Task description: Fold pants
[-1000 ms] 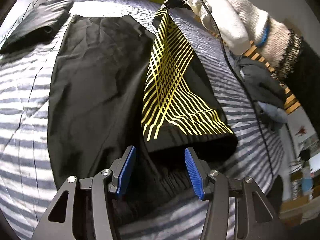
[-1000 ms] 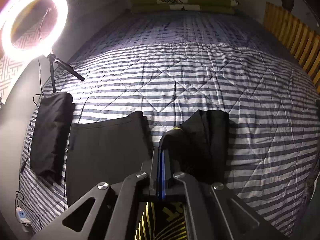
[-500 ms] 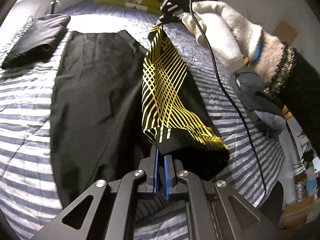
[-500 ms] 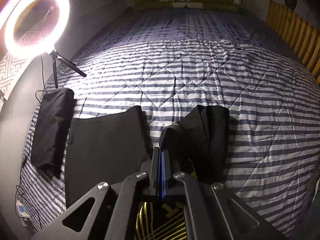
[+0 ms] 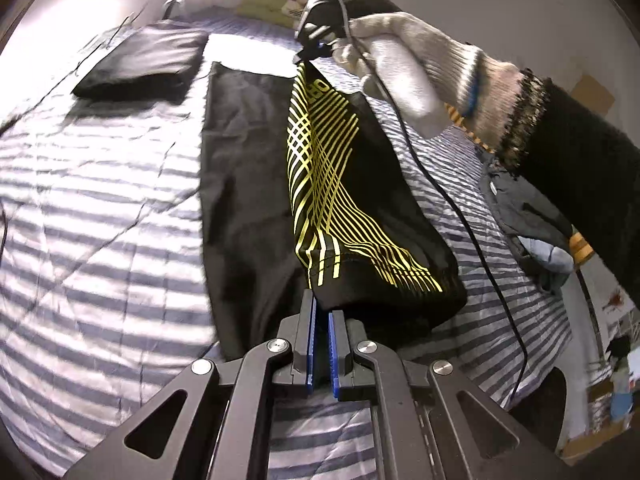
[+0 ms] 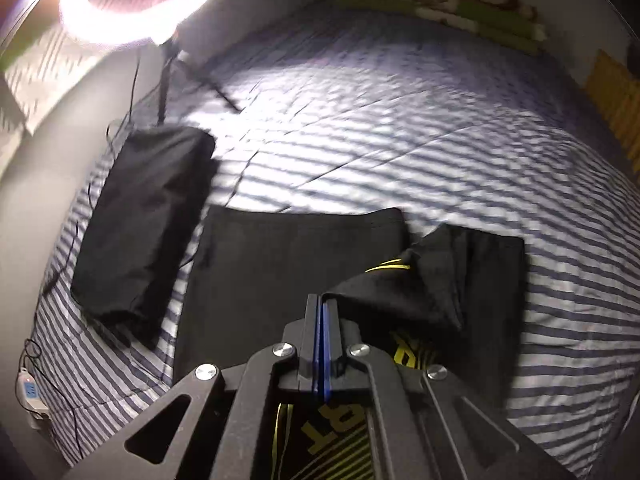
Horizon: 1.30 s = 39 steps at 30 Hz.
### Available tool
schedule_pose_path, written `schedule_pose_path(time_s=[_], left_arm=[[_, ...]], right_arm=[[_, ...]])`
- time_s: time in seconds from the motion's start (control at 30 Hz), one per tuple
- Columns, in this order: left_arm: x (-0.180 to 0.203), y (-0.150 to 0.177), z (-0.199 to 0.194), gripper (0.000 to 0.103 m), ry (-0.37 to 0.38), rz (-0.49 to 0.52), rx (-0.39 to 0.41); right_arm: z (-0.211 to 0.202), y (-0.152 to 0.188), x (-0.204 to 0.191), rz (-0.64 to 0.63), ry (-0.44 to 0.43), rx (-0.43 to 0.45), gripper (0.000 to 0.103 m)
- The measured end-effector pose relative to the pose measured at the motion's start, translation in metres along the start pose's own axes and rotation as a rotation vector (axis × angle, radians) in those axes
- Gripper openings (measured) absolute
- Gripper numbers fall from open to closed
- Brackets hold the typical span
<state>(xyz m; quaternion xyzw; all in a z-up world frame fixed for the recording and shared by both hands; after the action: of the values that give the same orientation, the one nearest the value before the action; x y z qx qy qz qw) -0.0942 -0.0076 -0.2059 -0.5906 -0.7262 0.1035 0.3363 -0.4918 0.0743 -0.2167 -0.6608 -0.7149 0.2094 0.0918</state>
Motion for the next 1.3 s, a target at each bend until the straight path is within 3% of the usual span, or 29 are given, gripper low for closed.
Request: schedule_pose_path(time_s=[0.23,0.57,0.67,0.77,0.97,1.03,1.1,1.3], left_arm=[[-0.021,0.014,0.003,0.005,-0.025,-0.029,-0.012],[-0.042,0.022,-0.001,0.005,-0.041,-0.079,-0.011],[-0.044,0.025,0.004,0.005,-0.049,-0.087,-0.021],[-0.044,0.028,0.009,0.005,-0.056,-0.089,-0.034],[-0.041,0.028,0.005,0.006,-0.070,-0.074,-0.023],[-0.040,0.029,0.004,0.007,-0.068,-0.064,-0.030],[-0.041,0.031,0.002,0.019,-0.075,-0.067,-0.050],[-0.051,0.032,-0.018,0.023,-0.070,-0.123,-0.039]], right_arm=[[0.048,0.007,-0.056,-0.089,0.005,-0.065,0.001],[0.073,0.015,-0.099,-0.164,0.002,-0.096,0.001],[0.071,0.015,-0.110,-0.195,-0.013,-0.102,0.011],[0.059,0.010,-0.115,-0.214,-0.029,-0.100,0.043],[-0.014,-0.003,-0.087,-0.157,-0.162,0.036,0.045],[-0.043,0.007,-0.065,-0.098,-0.207,0.054,0.045],[-0.063,0.027,-0.042,-0.061,-0.224,0.058,0.045],[-0.086,0.157,0.012,-0.051,-0.183,-0.049,0.041]])
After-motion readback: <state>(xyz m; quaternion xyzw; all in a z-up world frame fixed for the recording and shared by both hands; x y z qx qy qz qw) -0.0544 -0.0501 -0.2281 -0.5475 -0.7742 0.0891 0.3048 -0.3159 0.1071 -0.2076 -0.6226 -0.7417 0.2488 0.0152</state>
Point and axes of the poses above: each gripper's, at about its wrist camera, not at the fingertips, and z roughly the way its jaws point, x to its right, y to its underside, the point moved 6 cm from there along z, roughly the way its jaws point, and after that the axes turned 3 degrees about -y, right-handed, at the moved point
